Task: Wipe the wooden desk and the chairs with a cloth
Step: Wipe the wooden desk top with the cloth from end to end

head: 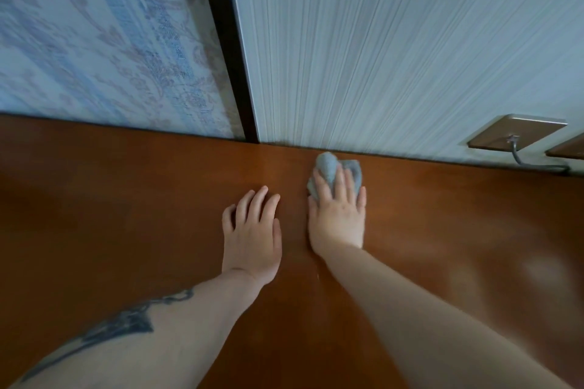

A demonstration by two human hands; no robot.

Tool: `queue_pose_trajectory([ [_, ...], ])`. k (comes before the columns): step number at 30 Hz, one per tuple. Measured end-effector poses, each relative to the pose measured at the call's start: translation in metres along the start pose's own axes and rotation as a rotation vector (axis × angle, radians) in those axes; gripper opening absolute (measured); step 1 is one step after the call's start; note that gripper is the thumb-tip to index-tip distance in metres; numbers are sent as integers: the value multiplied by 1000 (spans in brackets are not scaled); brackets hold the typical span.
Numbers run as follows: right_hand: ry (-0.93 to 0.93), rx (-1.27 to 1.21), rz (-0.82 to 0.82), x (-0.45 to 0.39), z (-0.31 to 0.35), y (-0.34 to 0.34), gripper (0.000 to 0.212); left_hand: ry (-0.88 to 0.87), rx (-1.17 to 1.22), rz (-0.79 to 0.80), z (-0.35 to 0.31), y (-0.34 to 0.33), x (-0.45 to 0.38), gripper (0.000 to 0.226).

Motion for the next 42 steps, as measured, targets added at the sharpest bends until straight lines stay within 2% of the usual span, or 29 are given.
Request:
queue_pose_trajectory([
  [3, 327, 56, 93, 52, 35, -16, 52, -22, 49, -55, -1, 4, 0, 46],
  [5, 533, 104, 183, 87, 22, -17, 53, -22, 46, -65, -1, 6, 1, 46],
  [7, 628, 200, 195, 93, -12, -13, 52, -19, 40, -61, -1, 6, 1, 47],
  [8, 580, 220, 159, 83, -30, -6, 52, -15, 38, -52, -1, 6, 2, 47],
  [11, 185, 86, 12, 25, -59, 14, 53, 7, 14, -26, 0, 4, 1, 51],
  [13, -58, -24, -104, -5, -51, 18, 50, 14, 8, -14, 0, 3, 1, 52],
  [15, -164, -69, -101, -18, -27, 12, 51, 19, -2, -18, 1, 2, 1, 51],
  [16, -109, -50, -66, -18, -10, 7, 51, 18, -4, -20, 1, 1, 1, 50],
  [18, 201, 8, 61, -1, 21, -3, 51, 2, -3, -21, 0, 1, 1, 48],
  [20, 553, 39, 228, 27, 19, -6, 52, -5, -11, -16, 0, -1, 0, 47],
  [21, 654, 53, 276, 31, 3, -3, 51, 2, -15, -10, 1, -2, -1, 48],
  [22, 671, 78, 268, 24, -19, 3, 50, 9, -17, -3, 1, -2, -1, 49],
  [23, 589, 89, 213, 8, -43, 14, 49, 12, -19, -2, 1, -2, 0, 50],
  [25, 310, 44, 84, -27, -75, 31, 48, 2, -20, -3, 0, -1, -1, 50],
  [28, -14, 7, -149, -40, -45, 28, 47, -5, -22, -6, 0, -1, 0, 49],
  [29, -70, -38, -188, -37, -23, 21, 48, -1, -18, -13, 1, -1, 0, 49],
  [30, -54, -82, -190, -32, 4, 12, 50, 1, -8, -21, 1, 0, 0, 48],
  [33, 269, -121, 15, -12, 71, -16, 49, 18, 65, -66, 3, 3, 0, 45],
  [37, 684, -10, 313, 8, 48, -16, 50, 93, 53, -63, 9, 4, 2, 48],
  [39, 671, 46, 299, -5, 15, -4, 50, 81, 16, -35, 7, 2, 1, 52],
  [42, 377, 9, 82, -39, 14, 7, 49, 136, -35, 11, 12, -2, 1, 58],
])
Point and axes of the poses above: each hand's wrist, its own x-axis away from the middle knuckle, its own y-axis out of the back of the hand, z = x × y, the point moved 10 cm from there along -x, towards the middle knuckle, and after that the axes turned 6 degrees about -x, right-handed, at the moved point
